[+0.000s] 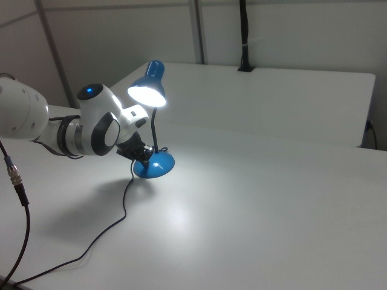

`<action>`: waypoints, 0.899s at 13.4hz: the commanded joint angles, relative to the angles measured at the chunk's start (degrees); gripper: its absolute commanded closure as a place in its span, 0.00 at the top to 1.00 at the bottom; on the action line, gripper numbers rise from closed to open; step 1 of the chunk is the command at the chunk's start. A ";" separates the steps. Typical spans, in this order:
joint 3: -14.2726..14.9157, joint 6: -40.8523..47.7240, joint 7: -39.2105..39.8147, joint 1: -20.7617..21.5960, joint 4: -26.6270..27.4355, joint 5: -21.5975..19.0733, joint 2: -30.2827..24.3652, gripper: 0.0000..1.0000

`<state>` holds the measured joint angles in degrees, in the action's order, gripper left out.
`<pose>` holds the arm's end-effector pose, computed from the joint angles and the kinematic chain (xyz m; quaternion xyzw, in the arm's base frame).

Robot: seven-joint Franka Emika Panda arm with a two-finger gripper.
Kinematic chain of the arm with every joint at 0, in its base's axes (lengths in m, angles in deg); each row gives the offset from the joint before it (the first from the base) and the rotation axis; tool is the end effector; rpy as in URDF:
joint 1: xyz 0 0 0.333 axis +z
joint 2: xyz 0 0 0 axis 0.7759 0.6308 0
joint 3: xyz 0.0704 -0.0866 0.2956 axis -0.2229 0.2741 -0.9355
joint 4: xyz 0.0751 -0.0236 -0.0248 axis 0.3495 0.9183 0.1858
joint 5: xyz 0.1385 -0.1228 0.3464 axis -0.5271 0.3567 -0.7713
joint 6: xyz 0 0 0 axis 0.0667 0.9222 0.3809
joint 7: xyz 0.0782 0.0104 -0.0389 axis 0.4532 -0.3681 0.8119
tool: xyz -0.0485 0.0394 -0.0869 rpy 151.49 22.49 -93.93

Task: Turn off the lamp
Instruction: 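Lower the gripper onto the switch on the lamp base and press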

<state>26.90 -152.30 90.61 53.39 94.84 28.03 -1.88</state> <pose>0.6301 0.0839 0.3339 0.9714 0.1239 0.2018 0.0163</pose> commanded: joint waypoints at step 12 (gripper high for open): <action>-0.17 -4.10 1.20 -0.22 0.08 1.87 2.64 0.00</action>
<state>26.90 -154.34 90.84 53.35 94.83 29.08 -0.51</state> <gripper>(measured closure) 0.991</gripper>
